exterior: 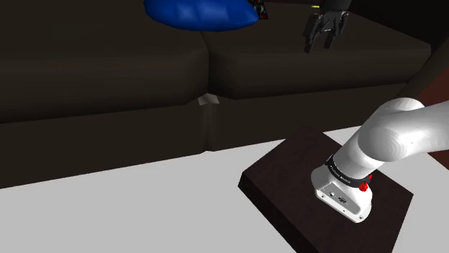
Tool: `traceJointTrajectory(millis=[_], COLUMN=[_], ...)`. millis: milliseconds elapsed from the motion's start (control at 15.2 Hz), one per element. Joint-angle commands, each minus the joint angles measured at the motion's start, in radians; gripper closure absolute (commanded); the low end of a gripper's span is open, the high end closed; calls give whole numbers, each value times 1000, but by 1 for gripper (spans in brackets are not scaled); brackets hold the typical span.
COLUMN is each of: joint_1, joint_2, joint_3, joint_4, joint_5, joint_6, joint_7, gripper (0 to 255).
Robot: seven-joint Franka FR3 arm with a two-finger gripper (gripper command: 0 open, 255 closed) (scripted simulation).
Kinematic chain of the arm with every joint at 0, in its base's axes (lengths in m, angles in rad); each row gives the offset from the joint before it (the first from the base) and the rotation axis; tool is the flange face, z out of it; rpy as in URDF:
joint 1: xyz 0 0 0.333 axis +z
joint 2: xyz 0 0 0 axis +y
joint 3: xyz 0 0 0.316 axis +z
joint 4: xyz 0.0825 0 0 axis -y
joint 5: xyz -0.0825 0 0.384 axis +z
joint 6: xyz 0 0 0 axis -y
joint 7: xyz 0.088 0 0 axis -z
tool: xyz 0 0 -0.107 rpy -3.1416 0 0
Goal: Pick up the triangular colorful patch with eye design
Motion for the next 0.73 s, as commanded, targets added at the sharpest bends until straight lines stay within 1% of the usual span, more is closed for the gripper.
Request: traceJointTrajectory(millis=[0, 330, 660], joint_1=[0, -10, -21], joint_2=[0, 101, 210], joint_3=[0, -5, -11], joint_4=[0, 29, 83], joint_5=[0, -11, -22], joint_6=[0, 191, 364], joint_7=[0, 22, 44], gripper=[0, 0, 0])
